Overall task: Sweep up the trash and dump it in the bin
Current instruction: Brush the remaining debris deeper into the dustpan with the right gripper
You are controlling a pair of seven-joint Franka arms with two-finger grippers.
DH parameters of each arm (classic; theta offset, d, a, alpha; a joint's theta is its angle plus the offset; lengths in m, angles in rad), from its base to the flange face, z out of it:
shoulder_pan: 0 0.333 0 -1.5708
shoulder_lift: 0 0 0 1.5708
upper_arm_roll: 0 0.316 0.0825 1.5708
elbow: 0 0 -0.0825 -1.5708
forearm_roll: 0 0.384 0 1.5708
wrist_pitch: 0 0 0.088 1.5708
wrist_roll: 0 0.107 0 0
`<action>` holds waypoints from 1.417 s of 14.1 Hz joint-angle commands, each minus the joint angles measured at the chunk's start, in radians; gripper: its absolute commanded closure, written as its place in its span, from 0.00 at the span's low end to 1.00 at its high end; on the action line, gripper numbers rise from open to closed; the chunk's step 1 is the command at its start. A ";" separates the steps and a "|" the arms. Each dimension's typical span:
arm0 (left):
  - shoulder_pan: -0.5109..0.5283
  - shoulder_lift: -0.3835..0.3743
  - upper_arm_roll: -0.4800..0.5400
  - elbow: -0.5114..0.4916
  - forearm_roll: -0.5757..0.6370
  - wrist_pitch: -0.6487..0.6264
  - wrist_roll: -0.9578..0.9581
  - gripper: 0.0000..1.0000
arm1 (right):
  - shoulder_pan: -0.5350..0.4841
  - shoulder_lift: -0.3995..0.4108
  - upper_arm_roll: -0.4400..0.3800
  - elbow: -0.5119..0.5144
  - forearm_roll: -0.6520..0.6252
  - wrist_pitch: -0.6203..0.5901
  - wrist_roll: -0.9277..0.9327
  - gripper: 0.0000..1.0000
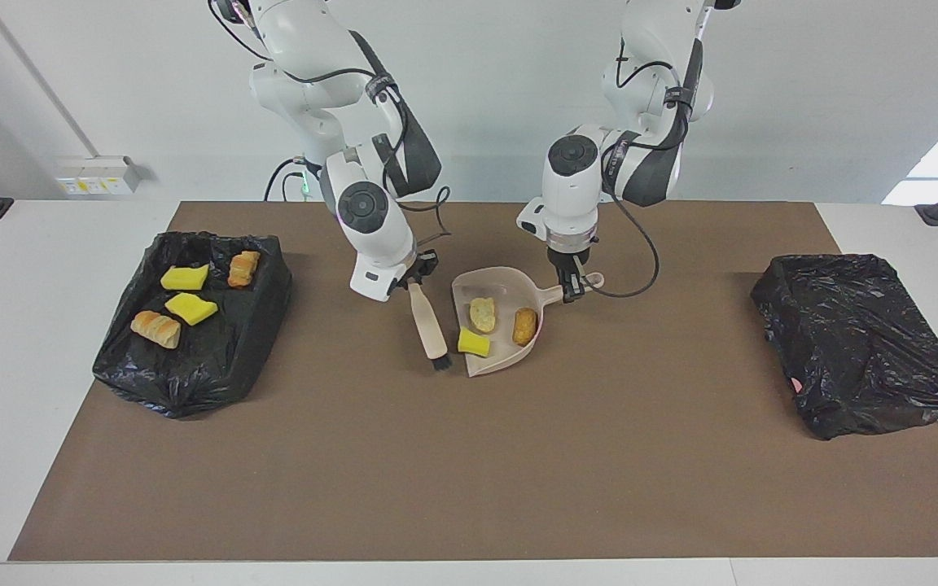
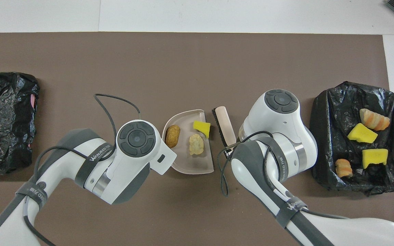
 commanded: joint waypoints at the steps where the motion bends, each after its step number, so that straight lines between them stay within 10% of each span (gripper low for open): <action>1: -0.001 0.000 0.003 0.005 0.019 -0.010 0.023 1.00 | -0.009 -0.014 0.005 -0.005 -0.017 0.007 0.023 1.00; 12: 0.002 -0.002 0.003 0.019 0.020 -0.019 0.056 1.00 | 0.004 -0.020 0.005 -0.005 -0.017 -0.002 0.342 1.00; 20: 0.147 -0.144 0.012 0.108 -0.015 -0.203 0.380 1.00 | 0.002 -0.123 0.005 0.049 -0.021 -0.221 0.344 1.00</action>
